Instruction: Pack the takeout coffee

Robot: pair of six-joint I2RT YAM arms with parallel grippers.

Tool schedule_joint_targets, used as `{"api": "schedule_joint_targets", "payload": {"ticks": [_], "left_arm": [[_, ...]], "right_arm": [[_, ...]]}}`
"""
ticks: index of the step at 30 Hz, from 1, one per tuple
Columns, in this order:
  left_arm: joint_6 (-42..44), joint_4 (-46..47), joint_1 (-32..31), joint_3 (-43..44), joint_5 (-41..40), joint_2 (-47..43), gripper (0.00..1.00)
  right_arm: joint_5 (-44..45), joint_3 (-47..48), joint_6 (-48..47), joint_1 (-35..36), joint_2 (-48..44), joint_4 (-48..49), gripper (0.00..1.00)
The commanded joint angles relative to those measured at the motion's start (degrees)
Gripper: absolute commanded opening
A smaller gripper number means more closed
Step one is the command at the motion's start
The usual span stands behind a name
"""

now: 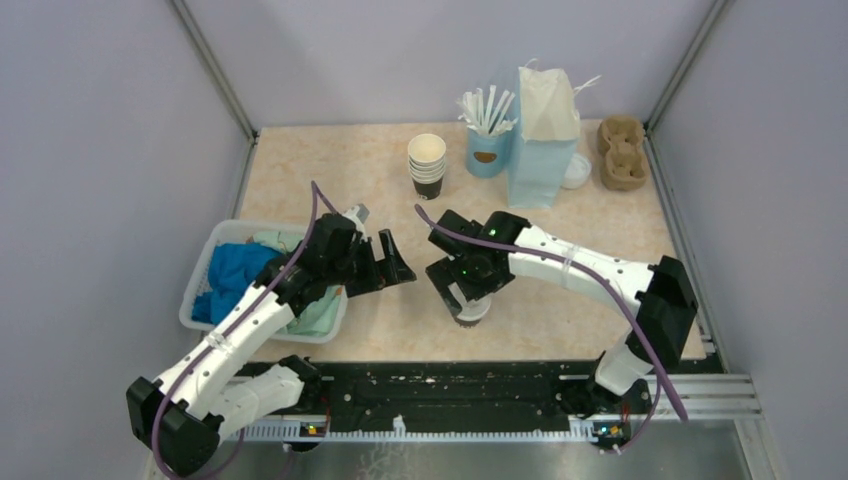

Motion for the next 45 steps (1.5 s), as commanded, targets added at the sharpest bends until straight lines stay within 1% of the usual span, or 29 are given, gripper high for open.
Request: {"api": "schedule_joint_targets", "payload": {"ticks": [1,6,15,23,31,36,39,41,45], "left_arm": [[-1.1,0.1,0.1,0.0,-1.3,-1.7,0.98],[-1.2,0.2,0.1,0.3,-1.1,-1.3,0.98],[-0.8,0.6,0.1,0.4,-0.3,-0.6,0.98],[-0.2,0.5,0.0,0.8,-0.1,-0.3,0.98],[0.2,0.8,0.1,1.1,0.3,0.3,0.98],[0.7,0.6,0.0,1.7,0.5,0.6,0.98],[1.3,0.6,0.2,2.4,0.5,1.1,0.98],[1.9,0.6,0.1,3.0,0.6,1.8,0.98],[3.2,0.6,0.3,4.7,1.0,3.8,0.98]], "right_arm": [[2.4,3.1,-0.8,0.7,0.6,-0.3,0.96],[2.9,3.5,-1.2,0.8,2.1,-0.6,0.89],[2.1,2.2,-1.4,0.8,2.3,1.3,0.9],[2.5,1.0,-1.0,0.8,2.6,1.8,0.82],[3.0,-0.1,-0.8,0.8,2.9,2.3,0.81],[7.9,-1.2,2.2,0.3,2.1,1.1,0.81],[9.8,-4.7,3.8,-3.6,-1.1,1.3,0.81],[11.3,-8.0,4.2,-8.4,-5.4,1.7,0.81],[14.2,-16.0,1.8,-23.9,-13.6,3.7,0.8]]}}
